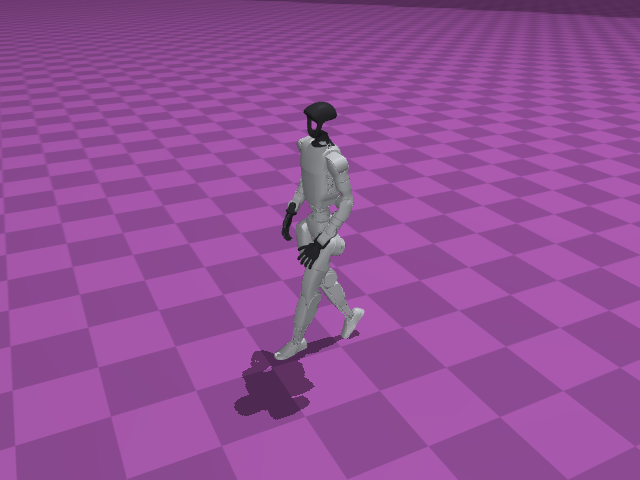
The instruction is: Walk run
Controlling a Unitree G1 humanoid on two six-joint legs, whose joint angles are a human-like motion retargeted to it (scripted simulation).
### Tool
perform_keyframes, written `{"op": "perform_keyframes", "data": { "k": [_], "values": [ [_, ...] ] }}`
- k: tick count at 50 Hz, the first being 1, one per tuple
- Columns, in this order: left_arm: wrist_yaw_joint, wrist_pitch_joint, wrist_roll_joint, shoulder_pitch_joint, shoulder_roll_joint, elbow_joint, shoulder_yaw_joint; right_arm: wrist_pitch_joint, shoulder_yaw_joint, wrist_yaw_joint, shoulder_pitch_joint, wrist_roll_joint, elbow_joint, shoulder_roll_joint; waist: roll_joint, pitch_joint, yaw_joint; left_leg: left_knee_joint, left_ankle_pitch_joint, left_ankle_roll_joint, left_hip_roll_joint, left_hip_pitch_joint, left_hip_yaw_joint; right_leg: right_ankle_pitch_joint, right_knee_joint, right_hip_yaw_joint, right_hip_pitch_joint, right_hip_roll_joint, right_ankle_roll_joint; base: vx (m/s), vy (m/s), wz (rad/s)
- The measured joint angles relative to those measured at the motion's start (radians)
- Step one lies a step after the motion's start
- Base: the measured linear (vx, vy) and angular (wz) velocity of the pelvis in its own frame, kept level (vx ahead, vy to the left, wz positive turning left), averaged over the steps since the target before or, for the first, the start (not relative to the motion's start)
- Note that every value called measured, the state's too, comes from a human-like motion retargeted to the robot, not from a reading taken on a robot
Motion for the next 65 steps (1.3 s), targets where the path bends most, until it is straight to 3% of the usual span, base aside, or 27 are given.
{"op": "perform_keyframes", "data": {
  "k": [2, 3, 5, 6, 9, 13, 15, 18, 20, 21, 22, 23, 24, 28, 30, 32, 34, 40, 44, 47, 50, 52, 55, 56, 58, 62, 65],
  "values": [
    [-0.038, 0.0, 0.013, -0.003, -0.004, 0.055, -0.004, 0.045, -0.012, 0.081, -0.015, -0.016, 0.022, 0.014, 0.003, -0.012, -0.077, 0.161, -0.144, -0.001, -0.012, 0.006, -0.119, 0.114, 0.181, -0.03, -0.048, 0.045, 0.103, 1.2, -0.21, 0.97],
    [-0.06, 0.0, 0.033, -0.017, -0.009, 0.073, 0.019, 0.064, -0.03, 0.101, -0.036, -0.049, 0.033, 0.024, 0.006, 0.001, -0.113, 0.231, -0.176, -0.006, -0.069, -0.022, -0.245, 0.137, 0.329, -0.015, -0.104, 0.043, 0.143, 0.88, -0.1, 0.68],
    [-0.099, 0.015, 0.09, -0.039, 0.003, 0.078, 0.046, 0.092, -0.06, 0.082, -0.056, -0.078, 0.032, 0.051, 0.035, 0.01, -0.117, 0.323, -0.251, -0.043, 0.059, -0.005, -0.119, 0.144, 0.539, 0.024, -0.212, 0.082, 0.158, 0.84, -0.2, -0.05],
    [-0.092, 0.025, 0.108, -0.044, 0.002, 0.072, 0.032, 0.086, -0.064, 0.056, -0.044, -0.066, 0.016, 0.056, 0.071, 0.005, -0.093, 0.282, -0.256, -0.047, 0.086, 0.04, -0.118, 0.089, 0.566, 0.044, -0.25, 0.084, 0.157, 0.85, -0.02, -0.35],
    [-0.055, 0.027, 0.119, -0.053, -0.009, 0.064, 0.013, 0.046, -0.067, -0.063, 0.005, -0.005, -0.039, 0.052, 0.119, 0.002, -0.064, 0.165, -0.224, -0.063, 0.085, 0.155, -0.131, -0.042, 0.554, 0.063, -0.344, 0.03, 0.086, 0.91, 0.05, 0.15],
    [-0.041, -0.003, 0.05, -0.04, -0.012, 0.035, -0.029, -0.059, -0.11, -0.217, 0.048, 0.1, -0.086, 0.067, 0.166, 0.0, -0.132, 0.049, -0.13, -0.125, 0.069, 0.264, -0.24, -0.178, 0.322, 0.021, -0.428, -0.098, 0.025, 0.77, -0.04, 1.37],
    [-0.044, -0.016, 0.033, -0.032, -0.005, 0.017, -0.047, -0.093, -0.119, -0.247, 0.053, 0.133, -0.105, 0.063, 0.165, 0.002, -0.166, 0.027, -0.104, -0.145, 0.049, 0.308, -0.284, -0.233, 0.156, 0.003, -0.454, -0.145, -0.029, 0.77, -0.18, 1.47],
    [-0.062, -0.022, 0.048, -0.035, 0.019, 0.02, -0.054, -0.076, -0.107, -0.229, 0.041, 0.128, -0.107, 0.053, 0.141, 0.017, -0.206, 0.02, -0.096, -0.158, 0.018, 0.379, -0.345, -0.318, -0.047, 0.142, -0.478, -0.126, -0.114, 0.75, -0.29, 1.2],
    [-0.097, -0.017, 0.071, -0.04, 0.036, 0.043, -0.045, -0.036, -0.084, -0.166, 0.024, 0.102, -0.096, 0.046, 0.12, 0.021, -0.203, 0.032, -0.107, -0.175, 0.015, 0.427, -0.362, -0.323, -0.14, 0.256, -0.475, -0.121, -0.084, 0.95, -0.48, 0.72],
    [-0.119, -0.012, 0.083, -0.036, 0.042, 0.055, -0.037, -0.013, -0.075, -0.12, 0.018, 0.079, -0.089, 0.044, 0.103, 0.021, -0.211, 0.061, -0.096, -0.189, 0.004, 0.445, -0.378, -0.215, -0.138, 0.288, -0.471, -0.118, -0.079, 1.04, -0.53, 0.81],
    [-0.136, -0.006, 0.095, -0.029, 0.046, 0.066, -0.026, 0.011, -0.066, -0.076, 0.012, 0.057, -0.084, 0.043, 0.092, 0.017, -0.213, 0.098, -0.07, -0.21, 0.0, 0.455, -0.384, -0.173, -0.12, 0.296, -0.468, -0.109, -0.095, 0.91, -0.45, 0.71],
    [-0.143, 0.003, 0.106, -0.015, 0.047, 0.075, -0.01, 0.037, -0.06, -0.034, 0.006, 0.036, -0.081, 0.044, 0.09, 0.007, -0.203, 0.152, -0.014, -0.245, 0.013, 0.451, -0.366, -0.261, -0.072, 0.255, -0.468, -0.089, -0.15, 0.95, -0.43, 0.55],
    [-0.133, 0.012, 0.116, -0.006, 0.041, 0.087, 0.006, 0.048, -0.066, -0.007, -0.002, 0.027, -0.079, 0.046, 0.086, 0.002, -0.199, 0.233, 0.075, -0.293, 0.018, 0.429, -0.354, -0.317, -0.034, 0.232, -0.459, -0.099, -0.164, 1.01, -0.44, 0.61],
    [-0.074, 0.059, 0.142, 0.008, -0.014, 0.121, 0.052, 0.079, -0.114, -0.007, -0.028, 0.037, -0.063, 0.044, 0.052, -0.02, -0.209, 0.703, 0.386, -0.444, 0.03, 0.215, -0.295, -0.395, -0.02, 0.129, -0.358, -0.17, -0.166, 0.82, -0.25, 1.49],
    [-0.059, 0.054, 0.131, 0.017, -0.031, 0.109, 0.065, 0.088, -0.121, -0.007, -0.044, 0.035, -0.034, 0.035, 0.038, -0.039, -0.226, 0.795, 0.406, -0.368, 0.073, 0.136, -0.241, -0.402, -0.055, 0.057, -0.302, -0.182, -0.172, 0.72, -0.23, 1.48],
    [-0.018, 0.047, 0.088, 0.027, -0.05, 0.099, 0.077, 0.08, -0.13, 0.04, -0.074, 0.015, 0.006, 0.028, 0.022, -0.046, -0.211, 0.84, 0.294, -0.256, 0.079, 0.052, -0.196, -0.389, -0.084, 0.023, -0.263, -0.182, -0.172, 0.64, -0.22, 0.78],
    [0.018, 0.033, 0.023, 0.032, -0.068, 0.092, 0.087, 0.074, -0.12, 0.094, -0.091, 0.006, 0.018, 0.016, -0.007, -0.05, -0.146, 0.817, 0.222, -0.196, 0.117, -0.009, -0.079, -0.371, -0.115, 0.025, -0.222, -0.173, -0.176, 0.66, -0.23, -0.5],
    [0.025, 0.009, -0.046, 0.003, -0.058, 0.065, 0.072, 0.03, -0.076, 0.145, -0.115, 0.008, -0.002, -0.022, -0.023, -0.057, 0.045, 0.403, 0.024, -0.203, 0.094, -0.094, 0.059, -0.38, -0.151, 0.018, -0.119, -0.107, -0.166, 0.66, -0.19, -0.48],
    [-0.013, 0.03, 0.063, -0.027, -0.047, 0.075, 0.045, 0.049, -0.094, 0.144, -0.125, -0.031, 0.01, -0.019, 0.03, -0.056, 0.048, 0.079, 0.035, -0.142, 0.057, -0.029, 0.205, -0.399, -0.138, -0.058, -0.045, -0.009, -0.16, 0.7, -0.16, 0.87],
    [-0.037, 0.062, 0.122, -0.02, -0.055, 0.09, 0.049, 0.063, -0.087, 0.156, -0.117, -0.062, 0.031, -0.011, 0.013, -0.073, 0.035, 0.02, -0.018, 0.0, 0.017, 0.03, 0.317, -0.316, -0.085, -0.099, -0.01, -0.009, -0.065, 0.92, -0.2, 0.56],
    [-0.074, 0.084, 0.057, -0.011, -0.082, 0.115, 0.103, 0.084, -0.076, 0.174, -0.103, -0.143, 0.053, 0.017, -0.02, -0.1, 0.069, 0.081, -0.172, 0.0, 0.002, 0.034, 0.147, -0.071, 0.029, -0.136, -0.003, -0.042, 0.149, 0.91, -0.31, -0.43],
    [-0.145, 0.07, -0.015, -0.024, -0.082, 0.122, 0.139, 0.103, -0.071, 0.175, -0.105, -0.215, 0.047, 0.039, 0.009, -0.11, 0.061, 0.134, -0.161, -0.017, 0.111, -0.008, 0.146, 0.084, 0.194, -0.144, -0.117, 0.026, 0.159, 0.63, -0.38, 0.07],
    [-0.187, 0.062, -0.041, -0.044, -0.071, 0.127, 0.141, 0.114, -0.062, 0.143, -0.089, -0.259, 0.027, 0.052, 0.077, -0.096, 0.026, 0.151, -0.211, -0.051, 0.157, 0.062, 0.102, 0.129, 0.403, 0.035, -0.217, 0.162, 0.159, 0.7, -0.09, 1.31],
    [-0.18, 0.065, -0.028, -0.046, -0.071, 0.121, 0.125, 0.108, -0.067, 0.113, -0.078, -0.244, 0.021, 0.052, 0.106, -0.083, 0.009, 0.132, -0.215, -0.047, 0.15, 0.095, 0.063, 0.06, 0.445, 0.054, -0.241, 0.15, 0.159, 0.67, 0.45, 1.93],
    [-0.165, 0.065, 0.014, -0.044, -0.074, 0.1, 0.088, 0.089, -0.087, 0.037, -0.053, -0.178, 0.004, 0.049, 0.147, -0.064, 0.002, 0.072, -0.206, -0.029, 0.117, 0.167, 0.039, -0.055, 0.496, 0.037, -0.277, 0.036, 0.137, 0.65, 0.66, 1.7],
    [-0.152, 0.012, 0.101, -0.037, -0.056, 0.041, 0.022, 0.001, -0.153, -0.112, -0.011, 0.022, -0.047, 0.054, 0.194, -0.033, -0.042, 0.013, -0.185, -0.031, 0.074, 0.245, -0.126, -0.204, 0.403, -0.086, -0.35, -0.168, -0.06, 0.51, 0.28, 2.21],
    [-0.147, -0.011, 0.13, -0.021, -0.044, 0.013, 0.006, -0.045, -0.171, -0.187, 0.007, 0.115, -0.071, 0.048, 0.187, -0.022, -0.065, 0.002, -0.192, -0.015, 0.013, 0.28, -0.24, -0.248, 0.197, -0.041, -0.391, -0.217, -0.083, 0.46, 0.14, 2.18]
  ]
}}
